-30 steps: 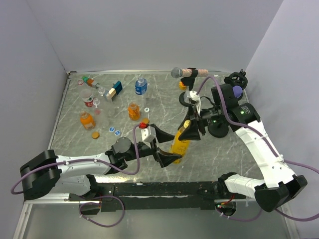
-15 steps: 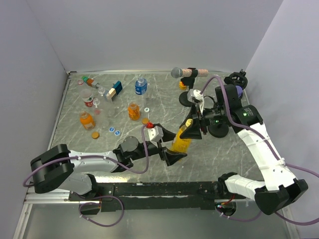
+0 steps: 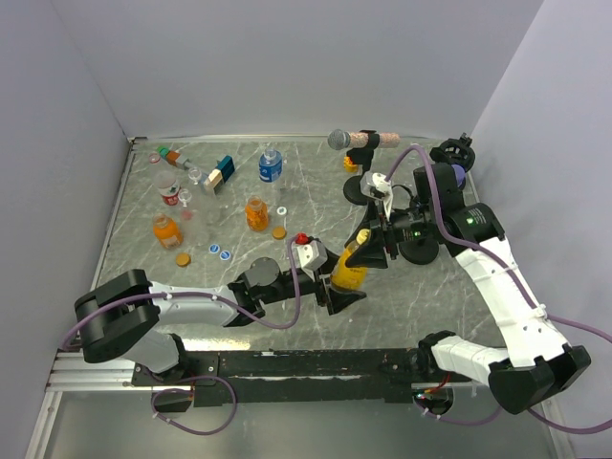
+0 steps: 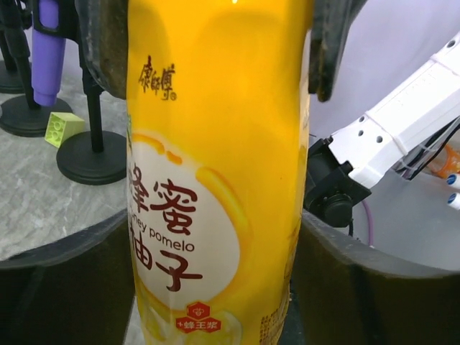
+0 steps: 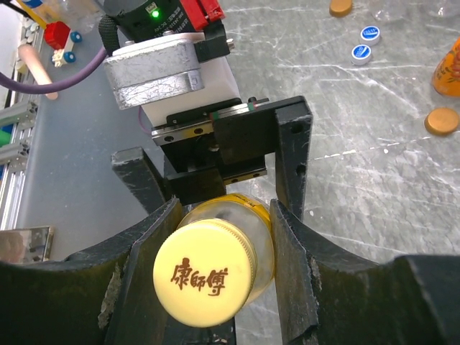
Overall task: Unscrew the bottle caps
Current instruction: Pass from the right arm to the left, then unscrew the bottle cap from the plastic bottle.
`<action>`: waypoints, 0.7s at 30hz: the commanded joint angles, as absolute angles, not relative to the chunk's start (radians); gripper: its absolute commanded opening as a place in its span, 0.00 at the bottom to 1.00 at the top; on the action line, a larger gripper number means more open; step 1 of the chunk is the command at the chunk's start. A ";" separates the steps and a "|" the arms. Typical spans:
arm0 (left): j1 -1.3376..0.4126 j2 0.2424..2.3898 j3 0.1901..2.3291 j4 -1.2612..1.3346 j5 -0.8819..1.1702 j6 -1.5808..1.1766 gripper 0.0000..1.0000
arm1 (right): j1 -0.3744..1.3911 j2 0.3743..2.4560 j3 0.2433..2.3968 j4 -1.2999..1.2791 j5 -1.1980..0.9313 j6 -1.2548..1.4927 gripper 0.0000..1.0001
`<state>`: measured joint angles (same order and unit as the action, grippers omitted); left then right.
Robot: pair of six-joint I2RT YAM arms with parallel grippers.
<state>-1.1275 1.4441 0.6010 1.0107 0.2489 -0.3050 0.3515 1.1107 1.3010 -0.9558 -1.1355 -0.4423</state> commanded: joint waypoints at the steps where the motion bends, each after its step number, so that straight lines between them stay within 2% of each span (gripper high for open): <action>1: -1.132 1.428 0.634 1.025 0.272 -0.293 0.68 | 0.342 1.074 1.304 -0.896 -1.209 -0.419 0.00; 2: -1.131 1.425 0.632 1.026 0.272 -0.296 0.58 | 0.342 1.074 1.302 -0.894 -1.207 -0.419 0.00; 3: -1.131 1.424 0.630 1.029 0.270 -0.299 0.41 | 0.342 1.074 1.302 -0.894 -1.204 -0.420 0.00; 4: -1.131 1.416 0.627 1.034 0.273 -0.299 0.36 | 0.341 1.074 1.299 -0.894 -1.201 -0.420 0.00; 8: -1.129 1.396 0.627 1.003 0.293 -0.284 0.34 | 0.341 1.069 1.298 -0.897 -1.180 -0.426 0.01; 10: -1.129 1.381 0.627 0.967 0.296 -0.272 0.33 | 0.341 1.062 1.299 -0.900 -1.161 -0.431 0.21; 14: -1.129 1.318 0.614 0.817 0.264 -0.215 0.29 | 0.339 1.054 1.360 -0.946 -1.080 -0.469 0.88; 15: -1.129 1.296 0.612 0.757 0.252 -0.190 0.29 | 0.337 1.054 1.391 -0.966 -1.051 -0.479 0.96; 16: -1.129 1.278 0.611 0.705 0.238 -0.164 0.29 | 0.333 1.051 1.429 -0.989 -1.026 -0.492 0.99; 21: -1.129 1.154 0.623 0.415 0.144 -0.062 0.29 | 0.314 0.981 1.459 -0.947 -0.838 -0.447 0.99</action>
<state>-1.1275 1.2739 0.5980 0.5846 0.2237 -0.1665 0.3317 1.0702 1.4235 -0.9836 -0.9924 -0.4767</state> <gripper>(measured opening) 0.583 0.992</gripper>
